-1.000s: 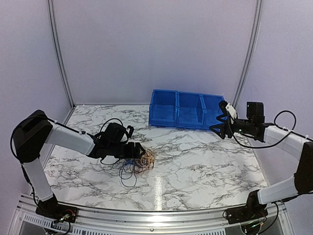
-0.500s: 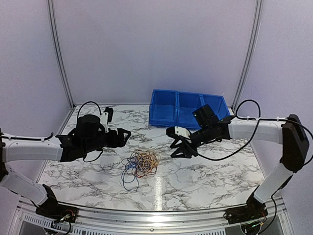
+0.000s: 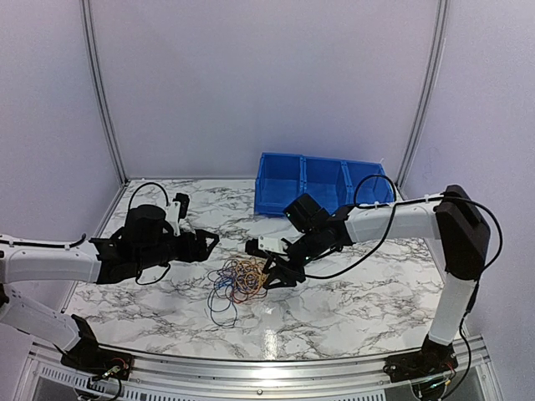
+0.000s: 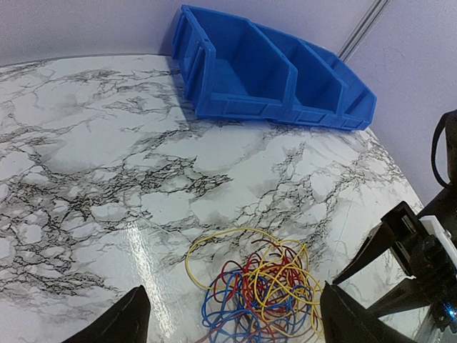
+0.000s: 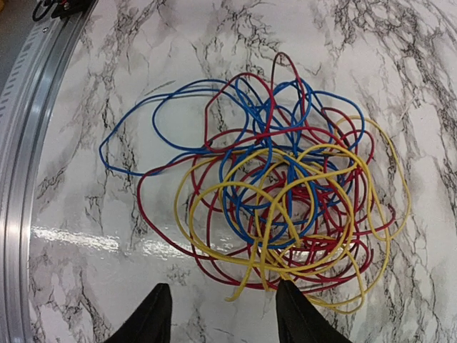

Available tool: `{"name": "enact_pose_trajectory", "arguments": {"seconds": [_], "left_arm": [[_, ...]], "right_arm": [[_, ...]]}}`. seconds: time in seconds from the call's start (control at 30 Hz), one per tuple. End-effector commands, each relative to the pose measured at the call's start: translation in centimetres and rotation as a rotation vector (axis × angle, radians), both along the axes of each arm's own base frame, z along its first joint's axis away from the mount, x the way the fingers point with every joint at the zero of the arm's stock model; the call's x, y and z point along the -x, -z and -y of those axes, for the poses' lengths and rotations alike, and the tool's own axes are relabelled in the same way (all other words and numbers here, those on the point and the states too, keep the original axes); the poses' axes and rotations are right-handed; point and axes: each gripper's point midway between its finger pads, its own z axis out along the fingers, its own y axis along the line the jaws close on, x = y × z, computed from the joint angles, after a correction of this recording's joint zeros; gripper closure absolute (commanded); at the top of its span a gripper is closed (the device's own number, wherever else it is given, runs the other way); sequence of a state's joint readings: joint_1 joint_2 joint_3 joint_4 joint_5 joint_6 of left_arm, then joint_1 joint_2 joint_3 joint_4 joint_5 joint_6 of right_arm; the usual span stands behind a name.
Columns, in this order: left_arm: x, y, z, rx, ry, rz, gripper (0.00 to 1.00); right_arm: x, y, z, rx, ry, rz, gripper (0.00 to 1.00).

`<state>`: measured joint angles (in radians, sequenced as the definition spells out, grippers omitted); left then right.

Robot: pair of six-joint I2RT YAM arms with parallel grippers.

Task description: Untangle the cables

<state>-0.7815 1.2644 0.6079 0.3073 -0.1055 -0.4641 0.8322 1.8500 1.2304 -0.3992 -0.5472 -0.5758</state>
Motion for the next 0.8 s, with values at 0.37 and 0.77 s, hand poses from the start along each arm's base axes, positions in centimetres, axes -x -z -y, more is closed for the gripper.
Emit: {"name": "enact_pose_trajectory", "arguments": {"seconds": [0.37,0.77], "left_arm": [[3.8,1.3,5.7,-0.096,0.178,0.127,0.12],[2.5,1.1,8.3,0.012,0.08,0.213,0.32]], "right_arm": [[-1.9,-4.7,-1.4,-0.059,0.114,0.017,1.0],[1.6,-15.2,-2.5,-0.252,-0.013,-0.089,1.0]]}}
